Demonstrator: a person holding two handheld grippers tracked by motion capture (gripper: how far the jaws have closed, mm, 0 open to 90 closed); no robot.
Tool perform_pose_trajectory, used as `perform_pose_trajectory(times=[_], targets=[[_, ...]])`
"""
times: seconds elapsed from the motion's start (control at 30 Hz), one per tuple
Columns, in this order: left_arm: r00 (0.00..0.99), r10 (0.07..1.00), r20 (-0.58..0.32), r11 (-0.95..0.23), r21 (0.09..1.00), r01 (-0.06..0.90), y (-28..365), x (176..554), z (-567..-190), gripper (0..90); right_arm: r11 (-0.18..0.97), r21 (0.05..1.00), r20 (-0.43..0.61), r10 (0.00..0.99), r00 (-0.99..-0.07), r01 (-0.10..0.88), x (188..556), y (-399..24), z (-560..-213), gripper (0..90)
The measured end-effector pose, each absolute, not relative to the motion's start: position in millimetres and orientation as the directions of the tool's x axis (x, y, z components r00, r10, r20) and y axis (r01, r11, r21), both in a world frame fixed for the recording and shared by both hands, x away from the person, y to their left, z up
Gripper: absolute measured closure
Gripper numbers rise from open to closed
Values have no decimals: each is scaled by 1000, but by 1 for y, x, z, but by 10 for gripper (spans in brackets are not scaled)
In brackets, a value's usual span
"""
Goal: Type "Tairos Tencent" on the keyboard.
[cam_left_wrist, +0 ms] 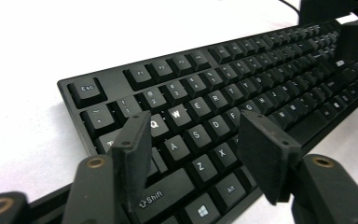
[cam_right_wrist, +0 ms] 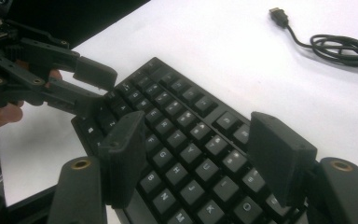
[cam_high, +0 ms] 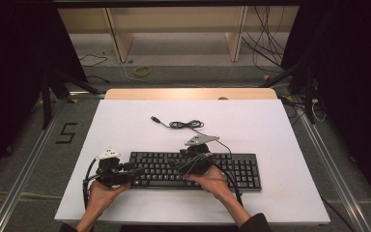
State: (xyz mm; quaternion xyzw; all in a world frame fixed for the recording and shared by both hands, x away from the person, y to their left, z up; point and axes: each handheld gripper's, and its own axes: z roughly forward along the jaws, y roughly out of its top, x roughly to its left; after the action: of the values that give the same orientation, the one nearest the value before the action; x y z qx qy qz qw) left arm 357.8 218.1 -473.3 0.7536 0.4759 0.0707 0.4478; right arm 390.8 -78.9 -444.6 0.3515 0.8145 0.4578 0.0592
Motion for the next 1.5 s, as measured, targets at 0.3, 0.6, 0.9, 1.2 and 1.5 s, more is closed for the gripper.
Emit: perform_pose_trajectory(times=[0.3, 0.6, 0.9, 1.2, 1.5], targets=[[549, 787, -283, -187, 737, 649, 217, 360, -475, 716, 335, 782, 224, 636, -738, 526, 391, -84, -445, 351], [552, 793, -256, -221, 724, 653, 214, 362, -477, 883, 335, 779, 221, 645, -732, 530, 392, -88, -446, 337], [553, 796, -246, -238, 713, 660, 211, 365, -479, 891, 332, 779, 216, 655, -724, 533, 394, -91, -445, 334], [553, 797, -243, -244, 708, 663, 209, 368, -480, 892, 325, 782, 218, 657, -721, 532, 396, -94, -444, 336], [561, 792, -243, -263, 693, 671, 208, 370, -483, 895, 325, 779, 220, 658, -720, 536, 395, -94, -444, 340]])
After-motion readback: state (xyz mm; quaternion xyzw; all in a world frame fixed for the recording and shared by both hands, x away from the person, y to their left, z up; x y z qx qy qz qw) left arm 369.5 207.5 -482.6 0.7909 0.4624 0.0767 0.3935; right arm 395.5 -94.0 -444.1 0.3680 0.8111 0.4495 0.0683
